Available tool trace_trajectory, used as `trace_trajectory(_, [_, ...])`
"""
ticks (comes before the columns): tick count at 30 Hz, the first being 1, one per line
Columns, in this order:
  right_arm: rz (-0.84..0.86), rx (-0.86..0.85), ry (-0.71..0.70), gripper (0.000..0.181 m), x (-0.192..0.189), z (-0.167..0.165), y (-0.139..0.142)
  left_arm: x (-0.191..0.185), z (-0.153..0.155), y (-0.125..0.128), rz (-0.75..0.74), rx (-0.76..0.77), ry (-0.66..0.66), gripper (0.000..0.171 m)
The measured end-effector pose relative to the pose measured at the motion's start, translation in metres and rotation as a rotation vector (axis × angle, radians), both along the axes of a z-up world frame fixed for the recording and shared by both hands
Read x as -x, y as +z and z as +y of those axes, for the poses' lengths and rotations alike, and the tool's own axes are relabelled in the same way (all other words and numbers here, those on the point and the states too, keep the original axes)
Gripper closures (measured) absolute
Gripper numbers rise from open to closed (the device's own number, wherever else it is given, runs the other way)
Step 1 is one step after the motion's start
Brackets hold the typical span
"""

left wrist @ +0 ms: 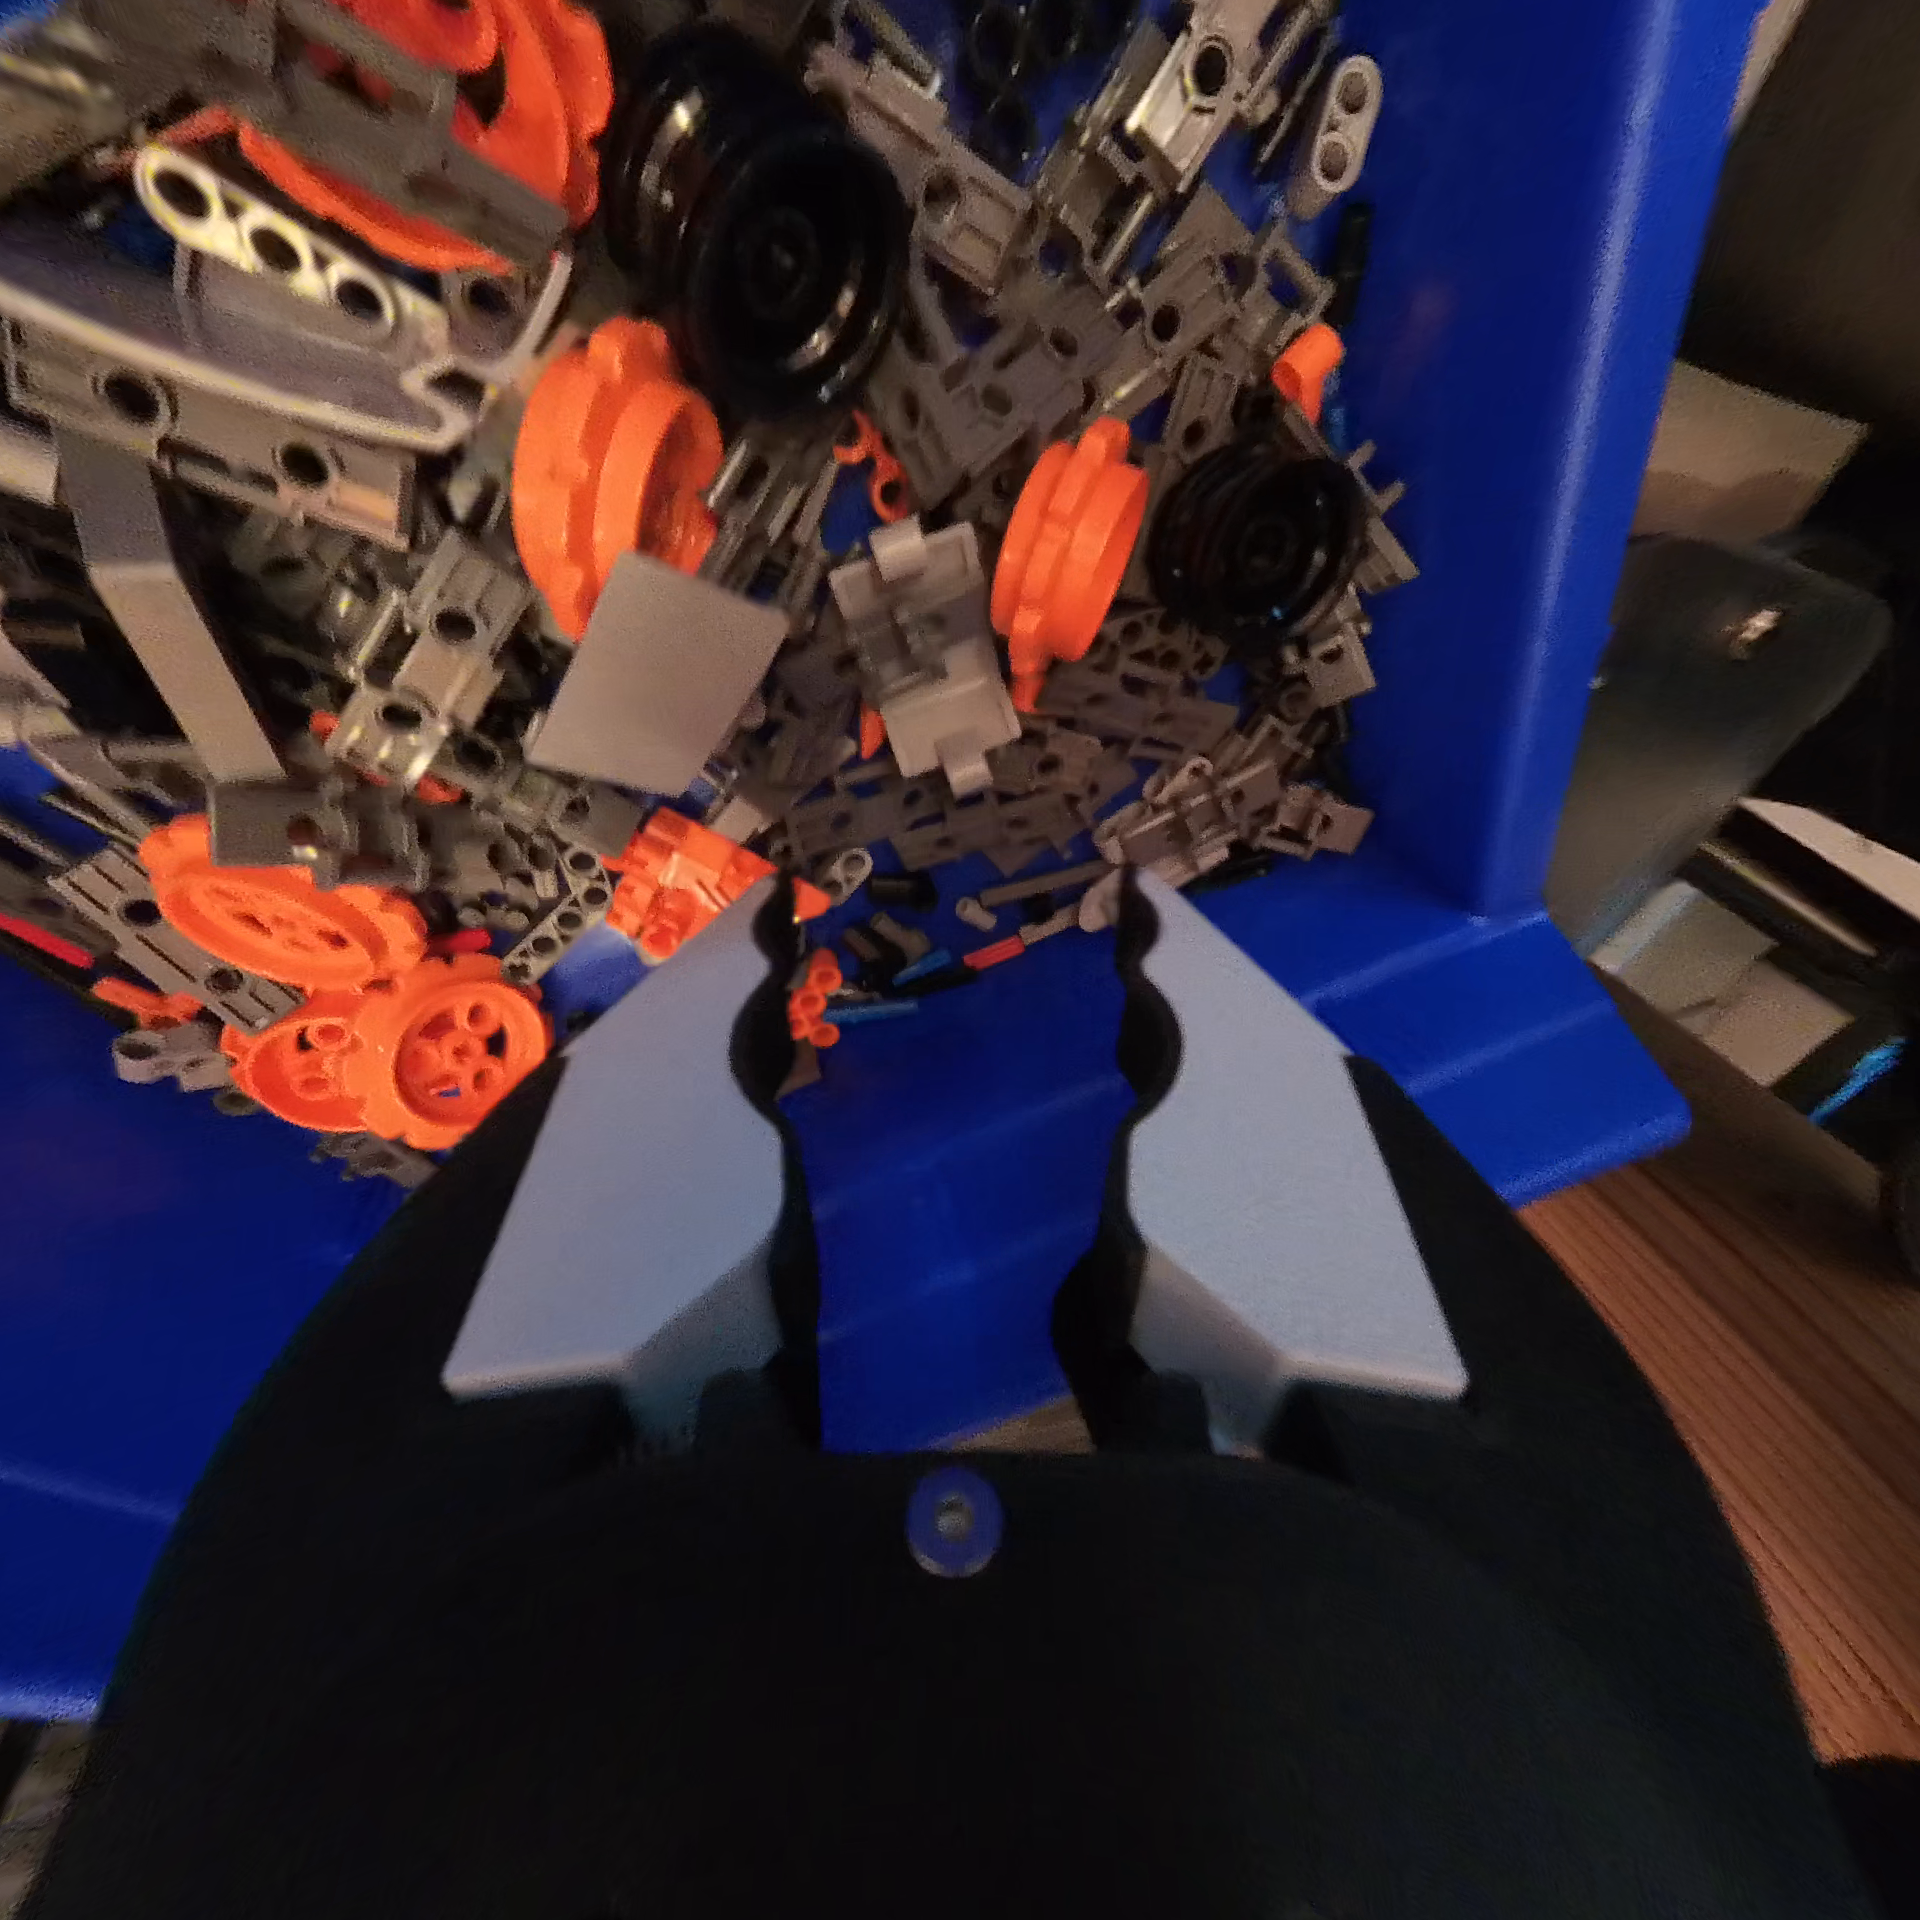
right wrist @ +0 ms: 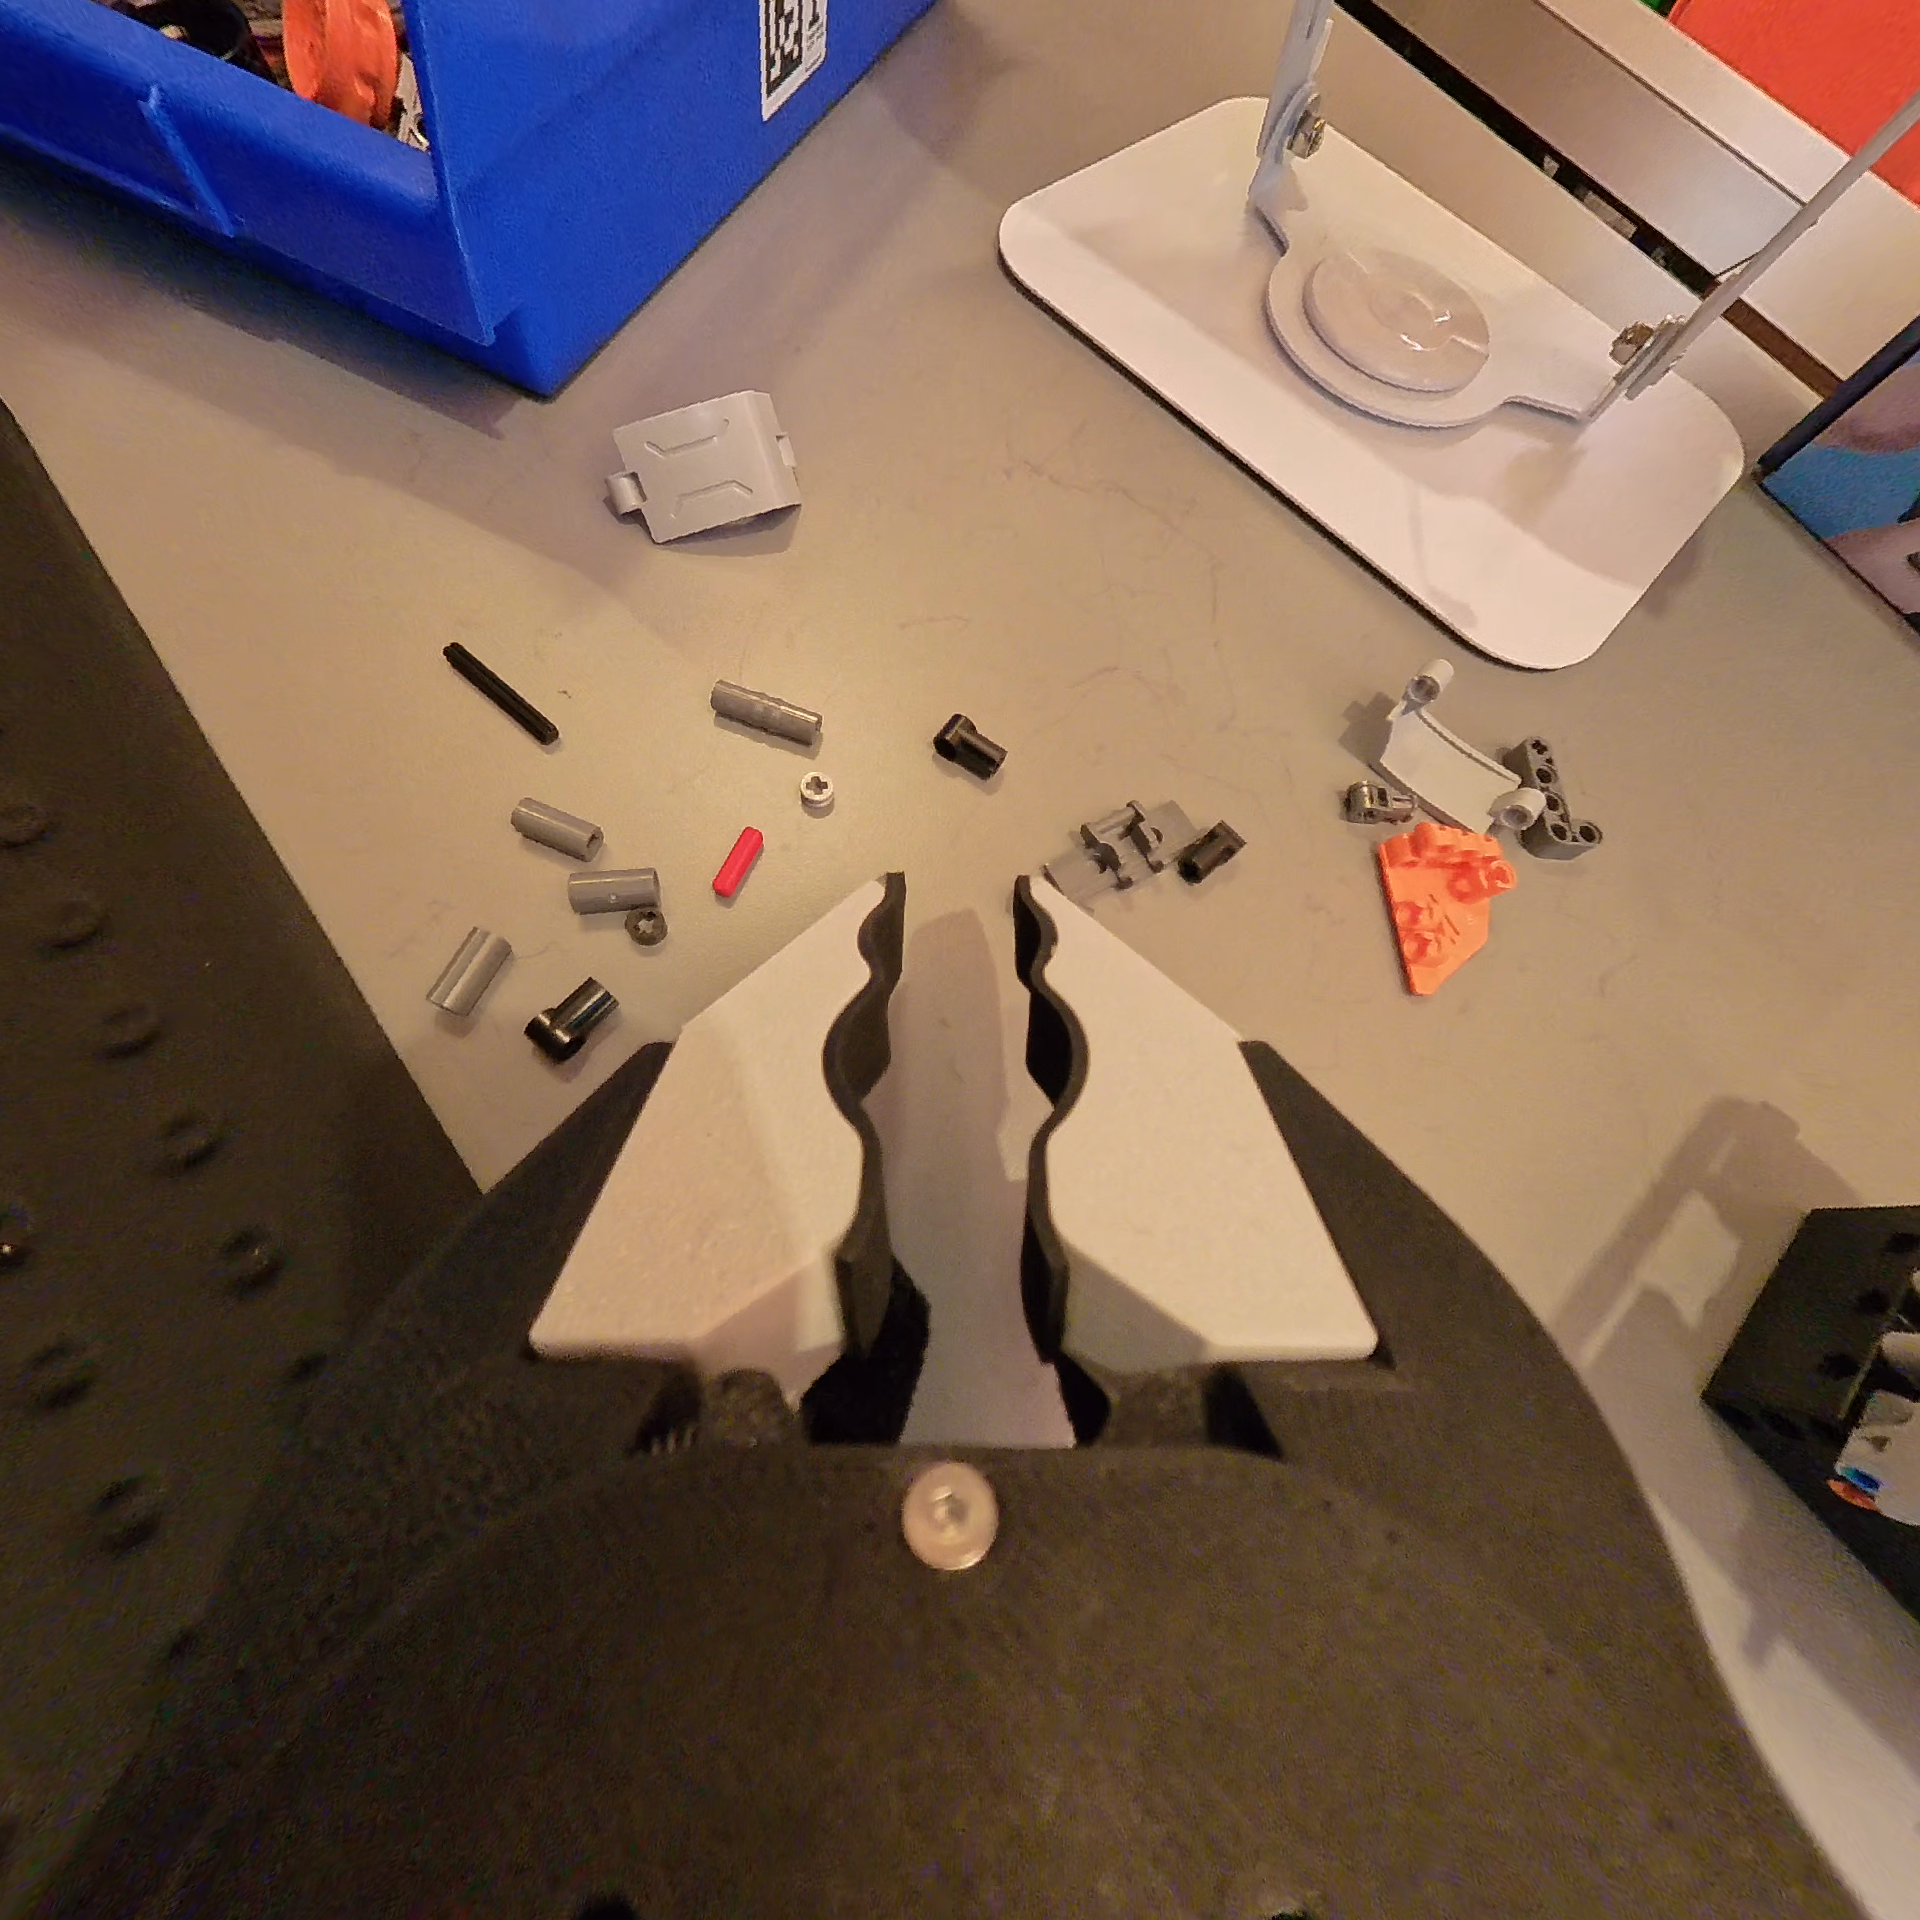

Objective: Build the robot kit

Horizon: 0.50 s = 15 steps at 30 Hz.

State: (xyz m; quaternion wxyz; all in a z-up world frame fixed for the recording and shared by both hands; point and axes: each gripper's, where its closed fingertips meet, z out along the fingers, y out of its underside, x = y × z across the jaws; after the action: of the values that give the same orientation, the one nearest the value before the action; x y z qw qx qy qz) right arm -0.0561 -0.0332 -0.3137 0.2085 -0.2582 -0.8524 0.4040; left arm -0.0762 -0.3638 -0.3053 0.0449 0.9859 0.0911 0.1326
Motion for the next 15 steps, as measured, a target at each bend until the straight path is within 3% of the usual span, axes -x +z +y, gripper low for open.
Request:
trace_trajectory(4, [-0.001, -0.001, -0.001, 0.163, 0.000, 0.000, 0.000, -0.013, 0.031, -0.008, 0.018, -0.040, -0.001, 0.091])
trace_trajectory(9, [-0.002, -0.001, -0.001, 0.163, 0.000, 0.000, 0.000, -0.016, 0.037, -0.025, 0.050, -0.025, 0.050, 0.077])
trace_trajectory(11, [-0.002, 0.000, -0.001, 0.163, 0.000, 0.000, 0.000, -0.013, 0.035, -0.024, 0.057, -0.037, 0.058, 0.099])
trace_trajectory(12, [-0.002, 0.000, 0.000, 0.163, 0.000, 0.000, 0.000, -0.002, 0.030, -0.026, 0.123, -0.021, 0.047, 0.124])
trace_trajectory(15, [-0.004, 0.000, 0.002, 0.163, 0.000, 0.000, -0.001, 0.002, 0.027, -0.027, 0.093, -0.043, 0.074, 0.136])
